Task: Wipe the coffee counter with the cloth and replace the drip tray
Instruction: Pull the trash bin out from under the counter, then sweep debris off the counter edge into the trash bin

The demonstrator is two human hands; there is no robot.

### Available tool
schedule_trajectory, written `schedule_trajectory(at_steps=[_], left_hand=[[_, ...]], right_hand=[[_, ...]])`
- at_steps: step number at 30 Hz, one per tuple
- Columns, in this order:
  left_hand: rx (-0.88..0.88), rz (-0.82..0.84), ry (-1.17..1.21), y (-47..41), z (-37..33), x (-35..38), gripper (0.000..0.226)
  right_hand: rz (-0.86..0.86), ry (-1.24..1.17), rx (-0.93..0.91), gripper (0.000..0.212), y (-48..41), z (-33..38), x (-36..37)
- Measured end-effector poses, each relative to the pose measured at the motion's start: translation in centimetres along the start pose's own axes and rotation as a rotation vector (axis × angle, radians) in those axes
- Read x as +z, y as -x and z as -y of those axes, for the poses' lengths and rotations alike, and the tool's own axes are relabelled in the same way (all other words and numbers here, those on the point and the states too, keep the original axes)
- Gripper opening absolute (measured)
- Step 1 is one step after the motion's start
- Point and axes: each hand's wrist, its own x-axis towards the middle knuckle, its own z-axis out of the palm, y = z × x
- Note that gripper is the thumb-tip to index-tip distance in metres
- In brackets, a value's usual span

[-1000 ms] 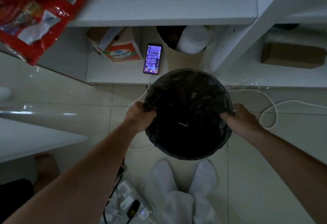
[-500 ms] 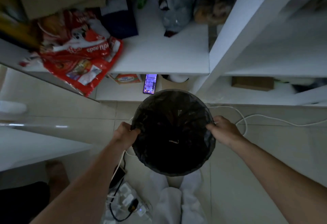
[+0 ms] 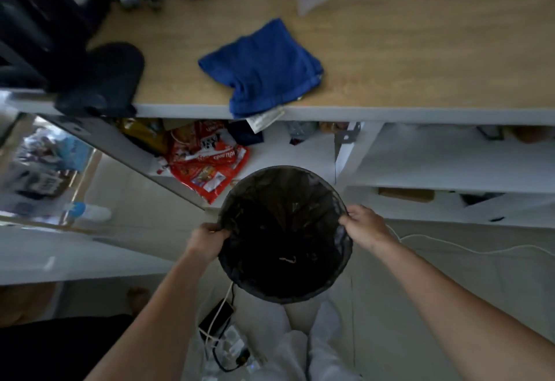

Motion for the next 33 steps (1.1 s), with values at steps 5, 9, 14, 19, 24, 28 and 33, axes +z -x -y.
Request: schedule_trajectory(at_steps=[5, 9, 14, 19, 24, 28, 33], left_hand=[[0.016, -0.059, 0.374, 5.0, -2.5, -2.6, 0.032], [0.043, -0.123, 0.545, 6.6, -4.8, -4.3, 0.035], [0.079, -0.108, 0.654, 6.1, -6.7, -4.7, 0.033], [0.123, -0.068, 0.635, 3.9, -9.6, -5.7, 0.035], [0.155, -0.037, 0.595, 2.3, -10.9, -6.5, 0.032], [0.114, -0.039, 0.594, 1.4, -11.5, -7.4, 0.027], [0.152, -0.089, 0.626, 1.1, -13.0, -7.4, 0.017]], right_hand=[[-0.018, -0.08, -0.098, 0.024, 2.9, 3.8, -2.3], [-0.045, -0.224, -0.154, 0.029, 4.5, 6.3, -4.9], [-0.072, -0.266, -0.163, 0.032, 4.6, 8.1, -6.1], [-0.095, -0.275, -0.159, 0.03, 3.9, 10.2, -7.0], [-0.138, -0.326, -0.146, 0.031, 3.7, 11.2, -7.1], [-0.198, -0.372, -0.149, 0.03, 3.5, 11.8, -6.8], [-0.219, -0.407, -0.172, 0.029, 3.0, 12.5, -7.5]])
